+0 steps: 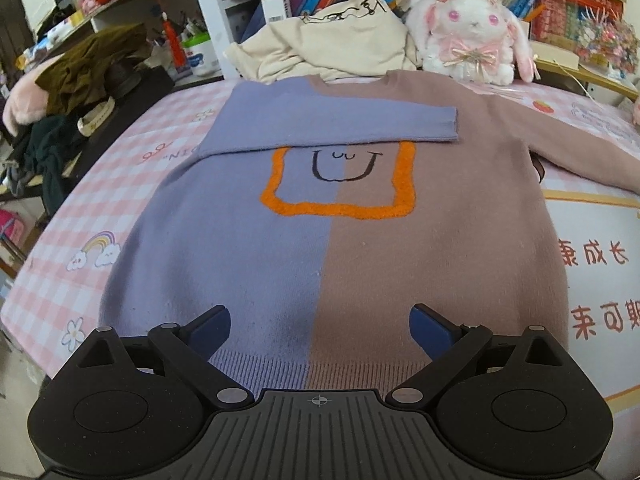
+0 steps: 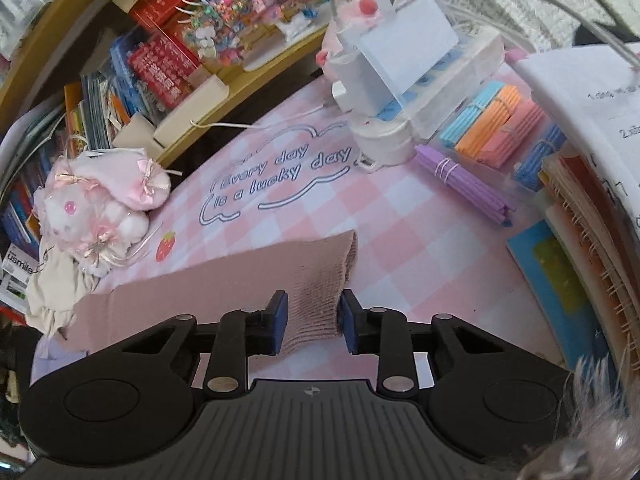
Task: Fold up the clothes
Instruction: 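Grasp the mauve sleeve cuff with the right gripper, then lift the mauve sleeve with the right gripper and fold it over the lavender sleeve, then release the mauve sleeve and smooth it flat with the right gripper, then grasp the sweater hem with the left gripper while the right gripper grasps the mauve hem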
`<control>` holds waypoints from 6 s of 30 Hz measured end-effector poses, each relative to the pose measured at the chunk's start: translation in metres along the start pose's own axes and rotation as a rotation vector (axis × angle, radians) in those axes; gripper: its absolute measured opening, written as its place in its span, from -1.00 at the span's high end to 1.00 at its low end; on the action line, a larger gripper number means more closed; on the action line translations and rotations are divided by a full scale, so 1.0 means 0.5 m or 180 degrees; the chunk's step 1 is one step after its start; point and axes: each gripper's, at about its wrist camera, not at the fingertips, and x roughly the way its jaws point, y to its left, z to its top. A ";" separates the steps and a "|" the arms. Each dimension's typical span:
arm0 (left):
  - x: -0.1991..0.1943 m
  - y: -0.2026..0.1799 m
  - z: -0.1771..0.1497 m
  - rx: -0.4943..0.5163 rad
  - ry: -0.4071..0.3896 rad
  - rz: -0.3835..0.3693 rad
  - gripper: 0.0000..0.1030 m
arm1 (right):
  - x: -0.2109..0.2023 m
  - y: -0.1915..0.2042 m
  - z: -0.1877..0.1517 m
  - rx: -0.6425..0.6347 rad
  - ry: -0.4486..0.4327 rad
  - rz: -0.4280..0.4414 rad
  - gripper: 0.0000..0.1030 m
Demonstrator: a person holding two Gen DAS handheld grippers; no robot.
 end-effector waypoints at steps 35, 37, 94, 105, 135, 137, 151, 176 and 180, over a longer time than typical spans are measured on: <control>0.018 0.117 0.005 0.0104 -0.0327 -0.0242 -0.90 | -0.066 0.382 -0.005 -0.0831 -0.0104 0.0759 0.89; 0.020 0.136 0.008 0.0136 -0.0376 -0.0278 -0.90 | -0.064 0.431 -0.016 -0.0927 -0.0115 0.0779 0.89; 0.048 0.277 -0.027 0.0420 -0.0444 -0.0309 -0.91 | 0.149 0.864 -0.303 -0.1572 0.0659 0.1200 0.36; 0.049 0.285 -0.010 0.0422 -0.0562 -0.0402 -0.91 | 0.066 0.778 -0.360 -0.1913 0.0551 0.0949 0.04; 0.074 0.308 -0.003 0.0841 -0.0460 -0.0732 -0.92 | -0.134 0.459 -0.537 -0.1924 0.0459 -0.0152 -0.33; 0.078 0.316 -0.005 0.0821 -0.0391 -0.0779 -0.92 | -0.140 0.447 -0.540 -0.1883 0.0471 -0.0190 -0.34; 0.099 0.391 -0.022 0.0489 -0.0041 -0.0792 -0.92 | -0.151 0.389 -0.559 -0.1540 0.0660 -0.0248 -0.38; 0.150 0.488 -0.007 -0.0758 0.0219 -0.1072 0.50 | -0.117 0.438 -0.562 -0.1869 0.0719 -0.0232 0.77; 0.145 0.484 0.000 -0.0761 0.0213 -0.1141 0.92 | -0.122 0.447 -0.556 -0.1841 0.0689 -0.0163 0.83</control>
